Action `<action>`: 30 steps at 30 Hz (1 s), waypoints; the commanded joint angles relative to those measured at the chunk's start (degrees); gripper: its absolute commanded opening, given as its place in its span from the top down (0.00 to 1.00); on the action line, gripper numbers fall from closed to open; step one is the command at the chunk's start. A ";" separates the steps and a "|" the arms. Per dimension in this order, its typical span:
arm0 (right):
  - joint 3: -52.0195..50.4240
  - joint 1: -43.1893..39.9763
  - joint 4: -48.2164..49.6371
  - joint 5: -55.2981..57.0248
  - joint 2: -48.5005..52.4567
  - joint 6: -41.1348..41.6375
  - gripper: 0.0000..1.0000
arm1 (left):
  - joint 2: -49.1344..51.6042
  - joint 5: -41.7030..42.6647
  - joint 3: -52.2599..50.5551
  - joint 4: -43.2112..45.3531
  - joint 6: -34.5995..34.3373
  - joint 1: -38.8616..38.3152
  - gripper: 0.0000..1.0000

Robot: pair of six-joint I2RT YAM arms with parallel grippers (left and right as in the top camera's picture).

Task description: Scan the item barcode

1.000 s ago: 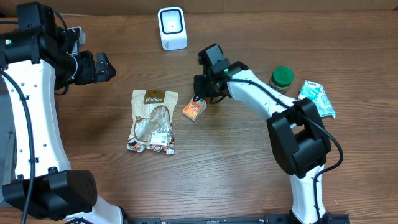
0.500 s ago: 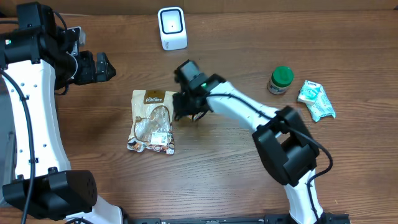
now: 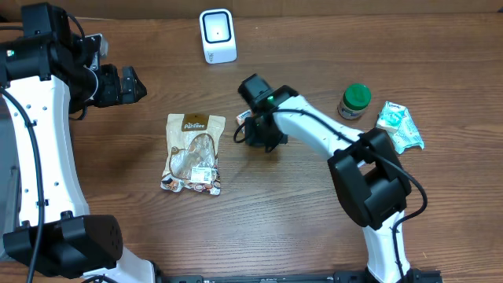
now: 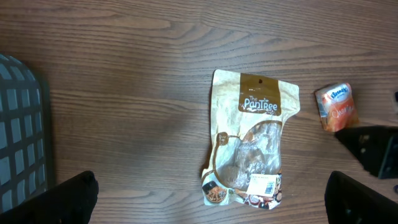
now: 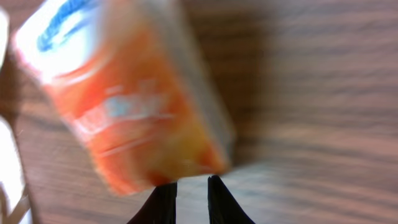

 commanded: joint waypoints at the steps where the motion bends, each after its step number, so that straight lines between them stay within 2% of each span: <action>1: 1.44 -2.10 -0.72 -2.49 -0.57 -6.12 0.85 | -0.55 -0.17 0.81 0.02 1.62 -0.39 0.00; 5: 4.46 -4.15 -4.50 -4.04 -3.80 -7.96 0.83 | -0.55 -0.17 0.81 0.02 1.62 -0.39 0.00; 9: 5.35 -7.06 -3.28 -7.21 -6.69 -7.93 0.61 | -0.55 -0.17 0.81 0.02 1.62 -0.39 0.00; 17: 2.71 -9.55 3.85 -20.72 -2.38 -11.41 0.59 | -0.55 -0.17 0.81 0.02 1.62 -0.39 0.00; 30: 2.45 -9.55 3.67 -19.98 4.72 -12.20 0.59 | -0.55 -0.17 0.81 0.02 1.62 -0.39 0.01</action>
